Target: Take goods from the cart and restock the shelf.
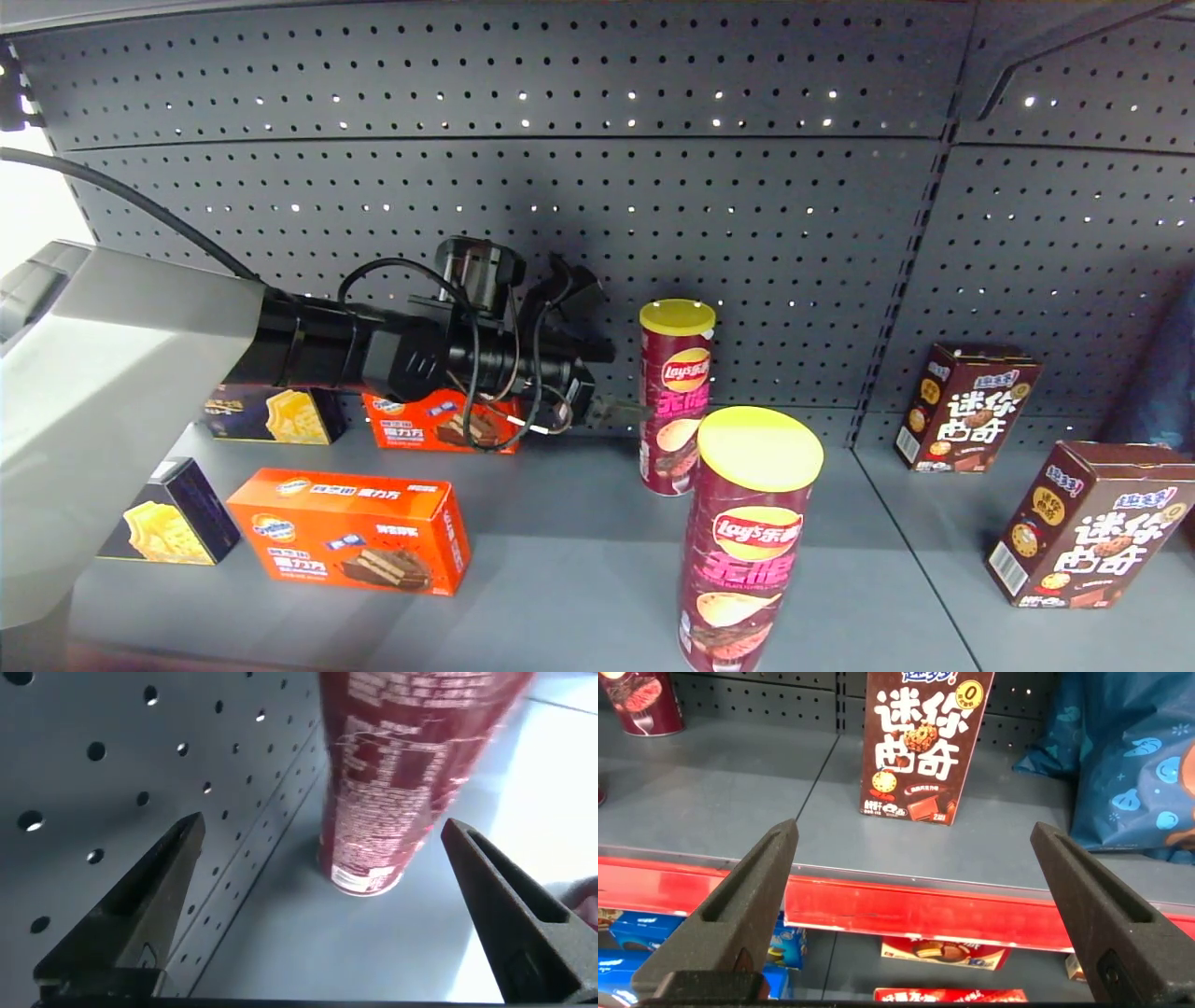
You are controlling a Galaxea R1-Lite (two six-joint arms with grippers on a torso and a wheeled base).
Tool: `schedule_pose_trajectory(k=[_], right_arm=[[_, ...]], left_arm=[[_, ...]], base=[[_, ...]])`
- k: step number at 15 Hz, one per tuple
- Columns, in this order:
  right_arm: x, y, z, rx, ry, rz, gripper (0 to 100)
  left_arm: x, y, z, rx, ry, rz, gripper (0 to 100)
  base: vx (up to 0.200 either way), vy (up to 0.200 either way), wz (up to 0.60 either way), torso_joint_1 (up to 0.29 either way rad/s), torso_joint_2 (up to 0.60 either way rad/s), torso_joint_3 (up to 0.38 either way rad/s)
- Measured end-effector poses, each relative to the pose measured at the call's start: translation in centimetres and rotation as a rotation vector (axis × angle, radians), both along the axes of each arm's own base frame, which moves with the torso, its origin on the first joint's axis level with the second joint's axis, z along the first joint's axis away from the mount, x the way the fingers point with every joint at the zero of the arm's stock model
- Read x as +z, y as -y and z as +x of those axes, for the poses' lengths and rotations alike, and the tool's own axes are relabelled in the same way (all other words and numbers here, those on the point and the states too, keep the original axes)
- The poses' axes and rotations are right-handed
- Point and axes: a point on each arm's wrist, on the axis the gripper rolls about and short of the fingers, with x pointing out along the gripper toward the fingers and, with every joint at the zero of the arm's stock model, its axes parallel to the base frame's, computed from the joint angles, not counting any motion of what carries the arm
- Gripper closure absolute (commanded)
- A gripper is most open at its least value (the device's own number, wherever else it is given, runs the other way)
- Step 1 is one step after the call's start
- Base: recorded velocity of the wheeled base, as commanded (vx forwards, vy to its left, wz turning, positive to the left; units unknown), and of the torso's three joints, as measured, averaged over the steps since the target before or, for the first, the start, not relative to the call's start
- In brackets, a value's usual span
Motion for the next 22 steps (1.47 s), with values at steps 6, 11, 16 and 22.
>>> schedule_pose_trajectory(k=[6,11,16,22], right_arm=[[0.0,0.0,0.0,-0.001,0.000,0.001,0],[0.0,0.0,0.0,-0.001,0.000,0.002,0],[0.0,0.0,0.0,-0.001,0.000,0.000,0],[0.0,0.0,0.0,0.000,0.000,0.000,0]], left_arm=[[0.3,1.2,-0.6,0.071,0.007,0.039,0],[1.3,1.7,-1.5,0.096,0.009,0.035,0],[1.7,0.8,-2.9,0.144,0.006,0.065,0],[2.6,0.0,-4.6,0.247,0.031,0.125,0]], base=[[0.000,0.000,0.00,0.000,0.00,0.000],[0.000,0.000,0.00,0.000,0.00,0.000],[0.000,0.000,0.00,0.000,0.00,0.000],[0.000,0.000,0.00,0.000,0.00,0.000]])
